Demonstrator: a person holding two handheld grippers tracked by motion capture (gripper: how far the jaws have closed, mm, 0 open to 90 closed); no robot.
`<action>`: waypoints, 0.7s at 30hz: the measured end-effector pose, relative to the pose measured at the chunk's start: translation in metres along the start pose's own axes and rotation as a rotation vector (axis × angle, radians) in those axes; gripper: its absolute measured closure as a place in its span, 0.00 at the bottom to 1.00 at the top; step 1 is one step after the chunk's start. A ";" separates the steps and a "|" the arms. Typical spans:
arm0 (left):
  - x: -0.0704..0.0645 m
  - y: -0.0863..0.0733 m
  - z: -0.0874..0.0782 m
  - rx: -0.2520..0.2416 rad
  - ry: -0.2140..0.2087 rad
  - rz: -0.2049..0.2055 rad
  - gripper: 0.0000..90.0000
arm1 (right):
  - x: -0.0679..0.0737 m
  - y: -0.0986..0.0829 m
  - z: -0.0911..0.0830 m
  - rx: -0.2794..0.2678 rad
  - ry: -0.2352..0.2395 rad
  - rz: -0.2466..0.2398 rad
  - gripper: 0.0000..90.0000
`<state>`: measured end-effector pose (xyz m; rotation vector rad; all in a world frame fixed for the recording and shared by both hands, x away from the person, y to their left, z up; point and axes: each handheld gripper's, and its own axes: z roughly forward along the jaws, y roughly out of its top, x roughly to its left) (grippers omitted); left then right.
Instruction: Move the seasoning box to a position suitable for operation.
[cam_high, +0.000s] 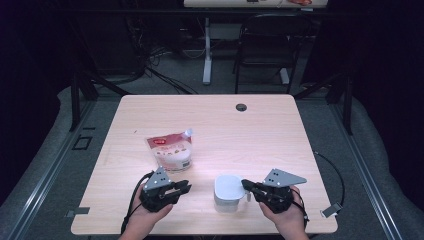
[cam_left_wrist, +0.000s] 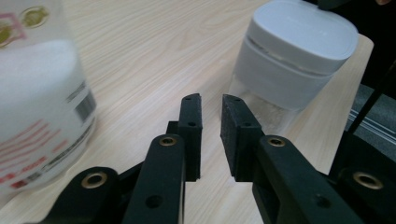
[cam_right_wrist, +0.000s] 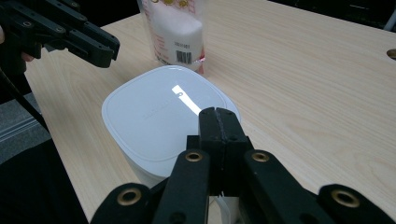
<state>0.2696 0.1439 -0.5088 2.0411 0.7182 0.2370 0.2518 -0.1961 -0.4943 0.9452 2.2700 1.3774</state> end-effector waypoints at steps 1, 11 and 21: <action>-0.002 0.002 0.002 -0.004 -0.005 0.002 0.89 | 0.000 0.000 0.000 -0.001 0.001 0.001 1.00; -0.020 0.015 0.017 0.015 -0.083 0.046 1.00 | -0.001 -0.001 0.000 -0.006 0.006 0.005 1.00; -0.028 0.018 0.030 0.046 -0.113 0.057 1.00 | -0.001 -0.001 0.000 -0.008 0.004 0.004 1.00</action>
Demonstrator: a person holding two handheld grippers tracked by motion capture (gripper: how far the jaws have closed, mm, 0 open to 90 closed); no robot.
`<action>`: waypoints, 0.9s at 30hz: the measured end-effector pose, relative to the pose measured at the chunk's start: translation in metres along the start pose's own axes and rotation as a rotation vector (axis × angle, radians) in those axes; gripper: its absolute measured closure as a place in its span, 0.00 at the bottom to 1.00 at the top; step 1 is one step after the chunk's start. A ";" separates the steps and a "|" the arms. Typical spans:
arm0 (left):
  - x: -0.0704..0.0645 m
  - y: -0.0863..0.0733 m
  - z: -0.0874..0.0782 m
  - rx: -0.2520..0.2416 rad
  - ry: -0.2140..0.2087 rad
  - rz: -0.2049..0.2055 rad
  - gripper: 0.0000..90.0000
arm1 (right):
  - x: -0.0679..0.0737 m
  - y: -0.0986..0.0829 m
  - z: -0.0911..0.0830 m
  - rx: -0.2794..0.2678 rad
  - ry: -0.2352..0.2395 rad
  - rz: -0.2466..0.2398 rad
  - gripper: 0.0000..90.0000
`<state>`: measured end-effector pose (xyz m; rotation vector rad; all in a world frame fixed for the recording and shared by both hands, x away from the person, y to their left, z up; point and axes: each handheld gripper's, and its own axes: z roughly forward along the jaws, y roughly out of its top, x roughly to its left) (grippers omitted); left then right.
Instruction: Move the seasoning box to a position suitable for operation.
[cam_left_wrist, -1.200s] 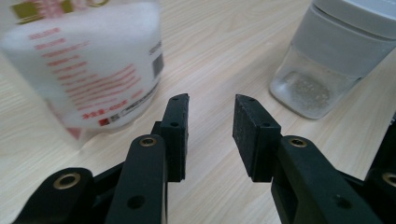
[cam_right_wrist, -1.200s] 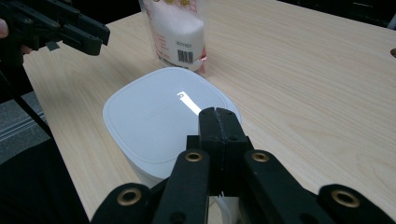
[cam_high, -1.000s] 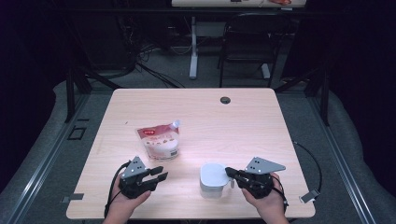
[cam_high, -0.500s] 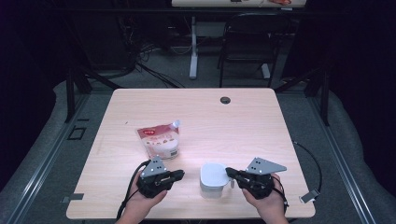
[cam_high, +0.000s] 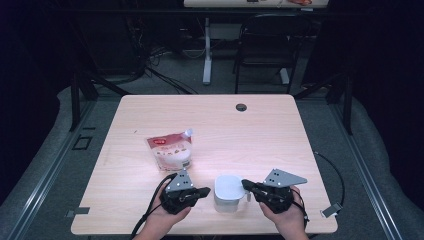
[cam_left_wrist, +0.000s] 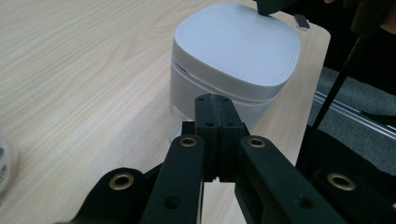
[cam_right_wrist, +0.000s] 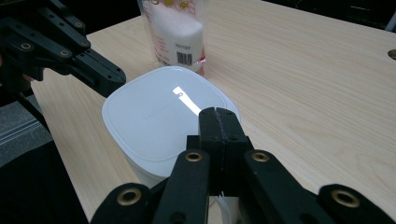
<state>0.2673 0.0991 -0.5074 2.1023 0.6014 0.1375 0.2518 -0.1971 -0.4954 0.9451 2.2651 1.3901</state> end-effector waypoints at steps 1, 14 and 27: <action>0.000 0.000 0.001 0.001 -0.003 0.002 1.00 | 0.000 0.000 0.000 -0.001 0.000 0.000 1.00; -0.003 0.001 0.009 0.014 -0.018 0.014 1.00 | 0.000 0.000 0.000 -0.002 0.000 0.002 1.00; -0.004 0.001 0.009 0.010 -0.023 0.014 1.00 | 0.000 -0.001 0.000 -0.007 0.003 0.004 1.00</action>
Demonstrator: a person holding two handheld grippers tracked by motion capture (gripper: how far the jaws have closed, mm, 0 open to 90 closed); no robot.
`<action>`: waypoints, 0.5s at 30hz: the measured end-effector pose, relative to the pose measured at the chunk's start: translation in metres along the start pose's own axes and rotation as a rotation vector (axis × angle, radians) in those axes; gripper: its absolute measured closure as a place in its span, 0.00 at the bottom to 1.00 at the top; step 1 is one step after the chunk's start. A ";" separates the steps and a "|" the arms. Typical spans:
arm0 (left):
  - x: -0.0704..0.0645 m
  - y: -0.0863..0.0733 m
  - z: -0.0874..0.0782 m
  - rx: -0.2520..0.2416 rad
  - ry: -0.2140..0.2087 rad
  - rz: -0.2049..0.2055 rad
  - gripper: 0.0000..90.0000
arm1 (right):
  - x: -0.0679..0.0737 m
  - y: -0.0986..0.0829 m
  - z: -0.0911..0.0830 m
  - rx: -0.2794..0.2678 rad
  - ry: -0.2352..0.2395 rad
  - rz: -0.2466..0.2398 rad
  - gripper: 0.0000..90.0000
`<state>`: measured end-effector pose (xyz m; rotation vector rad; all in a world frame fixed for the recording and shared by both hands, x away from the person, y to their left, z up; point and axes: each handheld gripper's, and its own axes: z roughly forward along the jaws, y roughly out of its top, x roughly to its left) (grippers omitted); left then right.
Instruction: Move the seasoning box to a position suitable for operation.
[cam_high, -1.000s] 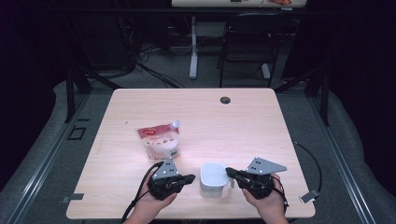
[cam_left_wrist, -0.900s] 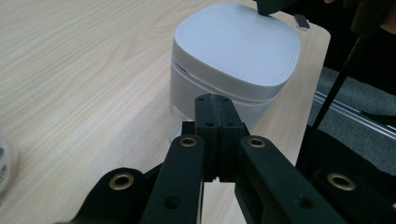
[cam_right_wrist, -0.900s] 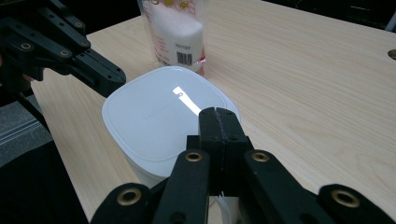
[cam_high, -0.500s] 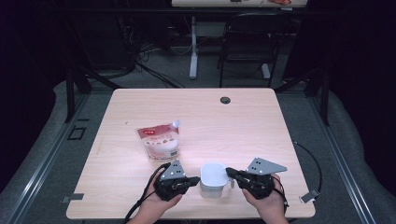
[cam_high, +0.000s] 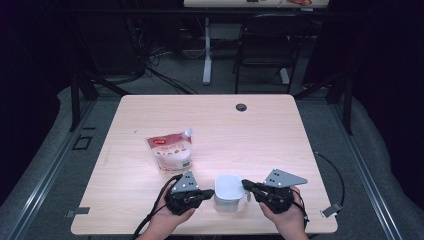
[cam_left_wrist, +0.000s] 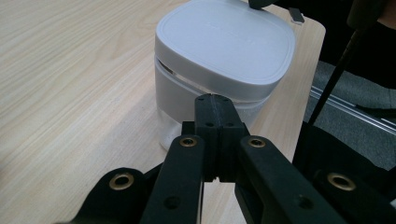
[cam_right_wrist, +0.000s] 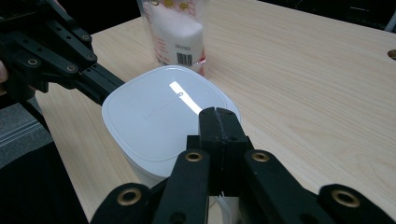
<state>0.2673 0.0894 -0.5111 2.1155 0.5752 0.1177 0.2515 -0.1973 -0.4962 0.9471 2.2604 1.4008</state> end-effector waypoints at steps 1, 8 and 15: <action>0.000 0.000 0.000 0.000 0.000 0.000 1.00 | 0.000 0.000 0.000 -0.001 0.001 -0.001 1.00; -0.002 0.002 -0.001 -0.007 -0.006 0.003 1.00 | 0.001 -0.001 0.000 -0.005 -0.005 0.002 1.00; -0.005 0.009 -0.002 -0.026 -0.009 0.008 1.00 | 0.001 -0.002 -0.002 -0.003 -0.018 -0.006 1.00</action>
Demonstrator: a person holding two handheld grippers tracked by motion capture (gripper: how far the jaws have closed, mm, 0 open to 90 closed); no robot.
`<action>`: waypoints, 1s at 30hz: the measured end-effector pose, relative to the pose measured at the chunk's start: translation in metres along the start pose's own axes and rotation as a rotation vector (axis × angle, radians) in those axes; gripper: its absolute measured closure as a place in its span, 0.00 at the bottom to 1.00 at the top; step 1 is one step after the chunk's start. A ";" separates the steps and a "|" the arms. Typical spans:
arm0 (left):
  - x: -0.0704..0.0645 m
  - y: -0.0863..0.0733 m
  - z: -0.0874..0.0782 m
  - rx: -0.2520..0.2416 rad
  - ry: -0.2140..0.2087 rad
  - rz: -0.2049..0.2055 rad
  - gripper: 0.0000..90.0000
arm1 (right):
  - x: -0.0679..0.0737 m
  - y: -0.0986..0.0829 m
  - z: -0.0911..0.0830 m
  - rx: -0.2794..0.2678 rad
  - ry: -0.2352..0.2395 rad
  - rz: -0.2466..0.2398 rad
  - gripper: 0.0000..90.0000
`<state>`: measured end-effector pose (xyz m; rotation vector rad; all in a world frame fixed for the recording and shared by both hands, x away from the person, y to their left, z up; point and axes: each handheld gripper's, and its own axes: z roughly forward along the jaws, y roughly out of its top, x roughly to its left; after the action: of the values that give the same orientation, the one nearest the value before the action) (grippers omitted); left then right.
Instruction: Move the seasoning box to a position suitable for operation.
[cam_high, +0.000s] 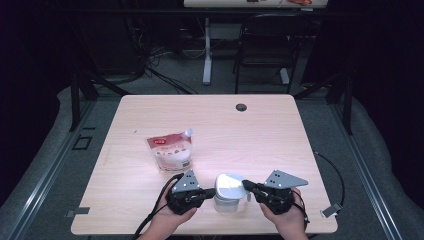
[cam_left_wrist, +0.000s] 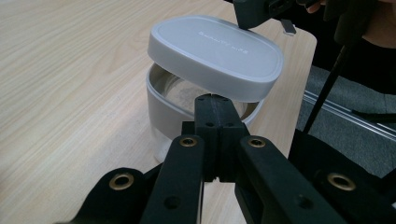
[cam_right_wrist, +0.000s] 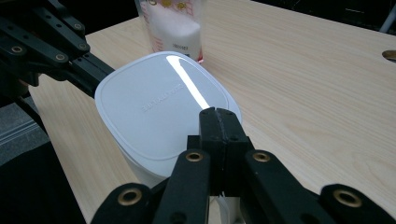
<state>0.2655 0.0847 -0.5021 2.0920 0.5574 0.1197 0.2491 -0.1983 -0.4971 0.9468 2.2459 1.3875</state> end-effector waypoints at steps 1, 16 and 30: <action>0.000 0.001 0.000 0.001 0.000 0.003 1.00 | 0.000 0.000 0.000 0.000 0.001 -0.001 1.00; -0.003 0.017 -0.001 -0.029 -0.002 0.015 1.00 | 0.003 -0.003 -0.004 0.011 -0.020 -0.008 0.99; -0.003 0.028 -0.002 -0.036 -0.002 0.019 1.00 | -0.002 -0.007 -0.007 0.016 -0.035 0.000 0.97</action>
<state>0.2721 0.0722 -0.4780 2.0623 0.5308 0.1382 0.2435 -0.2062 -0.4998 0.9685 2.2343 1.3449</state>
